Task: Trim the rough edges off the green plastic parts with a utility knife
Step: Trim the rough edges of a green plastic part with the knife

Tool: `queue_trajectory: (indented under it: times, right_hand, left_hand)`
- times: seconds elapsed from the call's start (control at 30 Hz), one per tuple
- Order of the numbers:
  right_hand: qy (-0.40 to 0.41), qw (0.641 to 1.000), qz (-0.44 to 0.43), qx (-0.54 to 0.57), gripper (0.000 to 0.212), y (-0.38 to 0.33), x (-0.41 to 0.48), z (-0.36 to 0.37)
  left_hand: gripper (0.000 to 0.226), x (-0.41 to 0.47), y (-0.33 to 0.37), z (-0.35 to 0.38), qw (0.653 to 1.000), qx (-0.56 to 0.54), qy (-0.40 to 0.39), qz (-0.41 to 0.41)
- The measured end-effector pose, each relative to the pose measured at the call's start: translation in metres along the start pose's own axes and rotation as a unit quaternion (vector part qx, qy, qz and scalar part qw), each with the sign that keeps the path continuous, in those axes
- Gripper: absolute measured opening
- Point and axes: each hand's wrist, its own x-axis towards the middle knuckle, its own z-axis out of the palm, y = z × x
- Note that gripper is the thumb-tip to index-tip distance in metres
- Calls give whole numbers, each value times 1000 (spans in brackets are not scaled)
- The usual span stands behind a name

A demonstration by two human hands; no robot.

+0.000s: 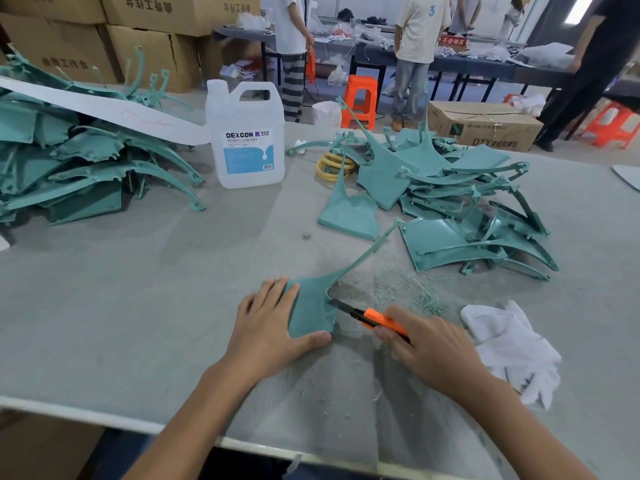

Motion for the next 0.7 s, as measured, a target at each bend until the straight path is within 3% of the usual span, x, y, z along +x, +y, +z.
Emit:
queue_trajectory:
  times: [0.13, 0.23, 0.5, 0.6, 0.7]
  right_hand:
    - [34, 999, 14, 2, 37, 0, -1, -1]
    - [73, 994, 43, 69, 39, -1, -7, 0]
    - [42, 992, 57, 105, 37, 8, -25, 0]
    - [29, 993, 48, 109, 37, 6, -21, -4]
    - [17, 994, 24, 102, 31, 8, -21, -5]
  left_hand:
    - [122, 0, -1, -2, 1000, -4, -14, 2]
    - [112, 0, 0, -10, 1000, 12, -22, 19]
    - [95, -3, 38, -13, 999, 21, 28, -26]
    - [78, 3, 34, -15, 998, -46, 5, 43]
    - [89, 5, 19, -20, 989, -100, -53, 91]
